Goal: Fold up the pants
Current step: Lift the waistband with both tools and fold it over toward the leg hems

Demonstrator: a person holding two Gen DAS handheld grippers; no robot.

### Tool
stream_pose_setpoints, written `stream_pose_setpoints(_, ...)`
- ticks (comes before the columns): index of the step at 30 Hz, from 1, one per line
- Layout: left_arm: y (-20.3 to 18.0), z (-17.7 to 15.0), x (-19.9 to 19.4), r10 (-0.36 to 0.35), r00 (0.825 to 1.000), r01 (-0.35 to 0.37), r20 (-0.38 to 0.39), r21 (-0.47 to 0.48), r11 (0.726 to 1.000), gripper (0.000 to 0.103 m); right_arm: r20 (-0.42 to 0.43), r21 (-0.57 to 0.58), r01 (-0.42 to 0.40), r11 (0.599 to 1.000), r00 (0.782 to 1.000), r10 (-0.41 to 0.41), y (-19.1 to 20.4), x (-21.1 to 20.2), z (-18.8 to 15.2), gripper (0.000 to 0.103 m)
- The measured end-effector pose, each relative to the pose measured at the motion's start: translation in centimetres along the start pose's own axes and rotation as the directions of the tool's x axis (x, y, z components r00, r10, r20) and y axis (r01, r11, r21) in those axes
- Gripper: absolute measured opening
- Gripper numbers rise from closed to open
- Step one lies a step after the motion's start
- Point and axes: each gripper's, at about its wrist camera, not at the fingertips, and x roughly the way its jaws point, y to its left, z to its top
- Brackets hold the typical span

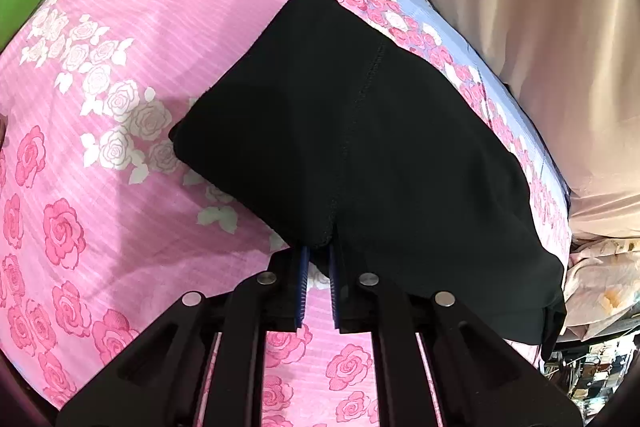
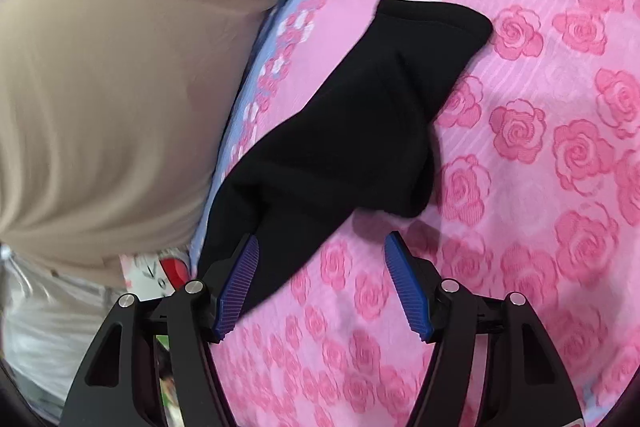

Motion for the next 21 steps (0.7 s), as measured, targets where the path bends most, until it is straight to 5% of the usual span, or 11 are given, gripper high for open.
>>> stream_pose_setpoints(3, 0.3, 0.0, 0.1, -0.012, 1.000, 0.012, -0.007, -0.006, 1.000, 0.008, 0.051, 0.081, 0.004, 0.997, 0.999, -0.008, -1.2, 0.9, 2.4, 0.057)
stream_pose_setpoints(4, 0.4, 0.1, 0.2, -0.018, 1.000, 0.018, -0.012, -0.011, 1.000, 0.008, 0.095, 0.052, 0.041, 0.998, 0.994, -0.046, -0.6, 0.9, 3.4, 0.021)
stream_pose_setpoints(5, 0.4, 0.3, 0.2, -0.023, 1.000, 0.023, -0.014, -0.014, 1.000, 0.008, 0.113, 0.015, 0.086, 0.996, 0.990, -0.088, 0.3, 0.9, 4.0, 0.008)
stream_pose_setpoints(10, -0.5, 1.8, -2.6, -0.042, 0.998, 0.042, 0.046, 0.012, 0.999, 0.008, 0.248, -0.235, 0.075, 0.969, 0.969, -0.015, 8.3, -3.2, 6.6, 0.006)
stream_pose_setpoints(12, -1.1, 2.1, -3.2, -0.012, 0.997, 0.008, 0.072, 0.048, 0.999, 0.008, 0.316, -0.322, 0.153, 0.934, 0.948, -0.047, 10.0, -5.2, 7.2, 0.006)
stream_pose_setpoints(14, -1.1, 1.9, -2.1, 0.036, 0.998, -0.038, 0.044, 0.045, 0.998, 0.008, 0.329, -0.321, 0.247, 0.914, 0.934, -0.137, 8.1, -4.8, 7.6, 0.006)
stream_pose_setpoints(17, 0.0, 1.1, 0.2, 0.058, 0.998, -0.058, 0.000, 0.031, 0.998, 0.009, 0.226, -0.265, 0.325, 0.908, 0.936, -0.270, 2.4, -1.7, 8.3, 0.007)
stream_pose_setpoints(21, 0.1, 0.6, 0.2, 0.057, 0.998, -0.058, 0.028, 0.035, 0.998, 0.010, 0.182, -0.244, 0.295, 0.924, 0.950, -0.255, -0.6, -0.9, 6.9, 0.016)
